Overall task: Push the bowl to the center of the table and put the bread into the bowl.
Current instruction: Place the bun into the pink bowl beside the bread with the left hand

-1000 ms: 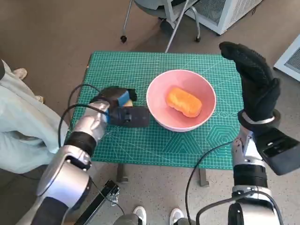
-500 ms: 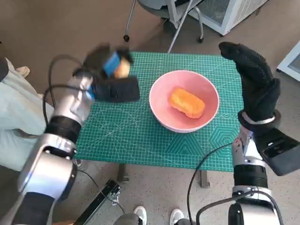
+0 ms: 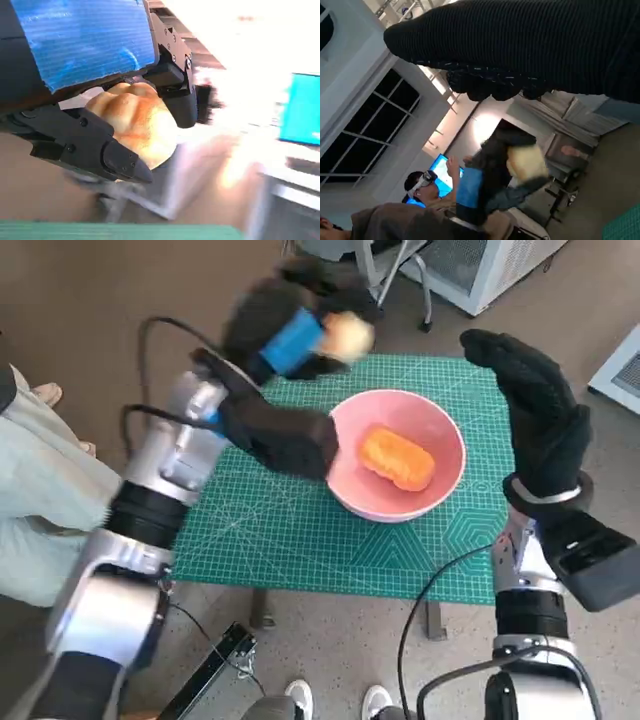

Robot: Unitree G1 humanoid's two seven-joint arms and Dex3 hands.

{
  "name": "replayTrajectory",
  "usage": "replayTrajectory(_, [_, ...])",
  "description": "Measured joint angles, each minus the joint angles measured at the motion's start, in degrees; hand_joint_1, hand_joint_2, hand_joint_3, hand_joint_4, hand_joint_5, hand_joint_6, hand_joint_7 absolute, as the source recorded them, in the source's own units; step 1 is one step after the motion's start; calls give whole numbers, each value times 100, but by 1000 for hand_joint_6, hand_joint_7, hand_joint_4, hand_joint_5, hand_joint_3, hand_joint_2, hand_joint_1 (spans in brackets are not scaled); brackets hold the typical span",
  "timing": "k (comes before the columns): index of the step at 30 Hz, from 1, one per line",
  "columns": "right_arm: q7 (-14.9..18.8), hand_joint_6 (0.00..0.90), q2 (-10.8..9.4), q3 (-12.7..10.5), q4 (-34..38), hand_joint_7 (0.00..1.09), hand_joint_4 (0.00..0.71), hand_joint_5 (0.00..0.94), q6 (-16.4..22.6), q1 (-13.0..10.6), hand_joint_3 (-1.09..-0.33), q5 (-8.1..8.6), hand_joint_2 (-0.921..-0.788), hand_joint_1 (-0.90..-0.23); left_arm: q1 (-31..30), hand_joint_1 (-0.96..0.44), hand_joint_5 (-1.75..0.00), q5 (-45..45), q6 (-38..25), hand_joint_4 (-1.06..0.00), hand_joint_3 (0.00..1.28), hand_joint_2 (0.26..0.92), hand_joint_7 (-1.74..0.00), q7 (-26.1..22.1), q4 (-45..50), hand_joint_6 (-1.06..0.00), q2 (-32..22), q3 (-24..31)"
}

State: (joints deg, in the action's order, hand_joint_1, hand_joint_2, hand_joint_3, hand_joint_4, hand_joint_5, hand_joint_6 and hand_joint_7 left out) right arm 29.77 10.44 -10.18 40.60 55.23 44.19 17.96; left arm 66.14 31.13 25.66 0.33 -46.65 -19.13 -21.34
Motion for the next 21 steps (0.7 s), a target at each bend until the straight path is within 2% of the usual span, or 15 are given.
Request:
replayTrajectory(6, [9,15,-1,-3,-7,781,347,1,-23,-1,-674,8,-921,-538,-45,1,-1178,38,383,-656,80,920,-1197,-290,-691,-626,351,-254])
replayTrajectory(7, [9,14,-1,-4,-13,780,346,1,-25,0,-674,11,-921,-538,-47,1,-1170,64,415,-671,76,915,-1169,-308,-829,-646,414,-313])
replayTrajectory(10, [9,14,-5,-1,-33,781,344,1,-32,0,-674,11,-921,-539,-77,0,-1255,158,458,-613,123,919,-1208,-382,-1176,-583,566,-455])
replayTrajectory(11, [8,14,-5,-2,-38,781,344,1,-34,0,-675,11,-921,-539,-83,-18,-1005,175,443,-493,140,905,-1004,-442,-1295,-432,610,-490])
replayTrajectory(12, [8,14,-5,-4,-40,781,344,0,-35,0,-675,12,-921,-539,-84,-30,-751,182,375,-464,132,906,-825,-580,-1403,-359,655,-521])
replayTrajectory(13, [8,15,-5,-5,-42,781,344,0,-36,0,-676,12,-921,-539,-83,-53,-508,185,285,-331,108,884,-670,-716,-1507,-250,696,-538])
replayTrajectory(14, [8,15,-5,-5,-44,781,343,0,-36,0,-676,12,-921,-539,-83,-61,-414,188,143,-287,98,878,-612,-904,-1599,-212,738,-562])
replayTrajectory(15, [8,15,-5,-7,-45,780,343,0,-36,0,-677,12,-921,-541,-85,-93,-265,191,21,-190,76,856,-522,-1043,-1661,-140,763,-577])
replayTrajectory(16, [8,15,-5,-11,-45,780,343,0,-36,0,-678,11,-921,-543,-95,-127,-170,193,-112,-126,60,841,-462,-1214,-1718,-91,786,-588])
replayTrajectory(18, [4,15,-4,-18,-55,780,343,0,-36,-1,-680,9,-921,-545,-140,-174,-87,184,-297,-68,46,827,-404,-1478,-1742,-46,792,-586])
replayTrajectory(21, [-25,16,-1,-33,-89,779,343,0,-36,-1,-681,-3,-921,-546,-198,-279,-28,68,-342,-21,36,821,-347,-1720,-1716,-14,776,-483])
